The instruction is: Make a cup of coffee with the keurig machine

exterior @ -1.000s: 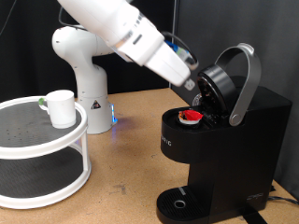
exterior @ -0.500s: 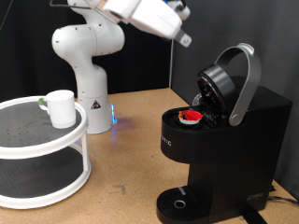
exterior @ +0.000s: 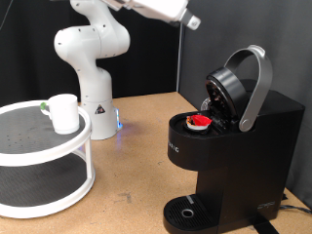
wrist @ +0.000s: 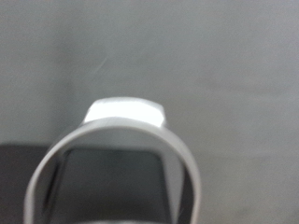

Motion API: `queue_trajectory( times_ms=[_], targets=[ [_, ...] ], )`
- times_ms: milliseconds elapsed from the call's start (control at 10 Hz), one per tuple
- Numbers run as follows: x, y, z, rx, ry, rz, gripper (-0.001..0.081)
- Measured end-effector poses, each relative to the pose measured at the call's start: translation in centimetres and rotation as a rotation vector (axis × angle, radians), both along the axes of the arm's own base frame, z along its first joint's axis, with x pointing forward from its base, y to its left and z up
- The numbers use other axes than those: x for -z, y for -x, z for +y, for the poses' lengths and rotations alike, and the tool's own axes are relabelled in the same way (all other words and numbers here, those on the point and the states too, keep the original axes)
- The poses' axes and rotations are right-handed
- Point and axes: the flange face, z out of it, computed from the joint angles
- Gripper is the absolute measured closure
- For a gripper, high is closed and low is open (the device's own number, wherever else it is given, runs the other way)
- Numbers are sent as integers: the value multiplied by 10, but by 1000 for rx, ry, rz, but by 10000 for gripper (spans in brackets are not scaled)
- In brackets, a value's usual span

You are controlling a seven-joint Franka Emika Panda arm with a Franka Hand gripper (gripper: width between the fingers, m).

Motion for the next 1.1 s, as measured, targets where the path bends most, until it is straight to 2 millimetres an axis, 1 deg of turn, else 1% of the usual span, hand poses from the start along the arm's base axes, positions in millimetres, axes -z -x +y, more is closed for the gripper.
queue_trajectory(
  times_ms=[200, 600, 800, 1100],
  targets=[
    [-6, -6, 24, 4, -27, -20, 1],
    [-4, -22, 86, -38, 44, 29, 1],
    [-7, -29, 114, -52, 57, 16, 1],
    [-16, -32, 148, -88, 82, 15, 1]
  ],
)
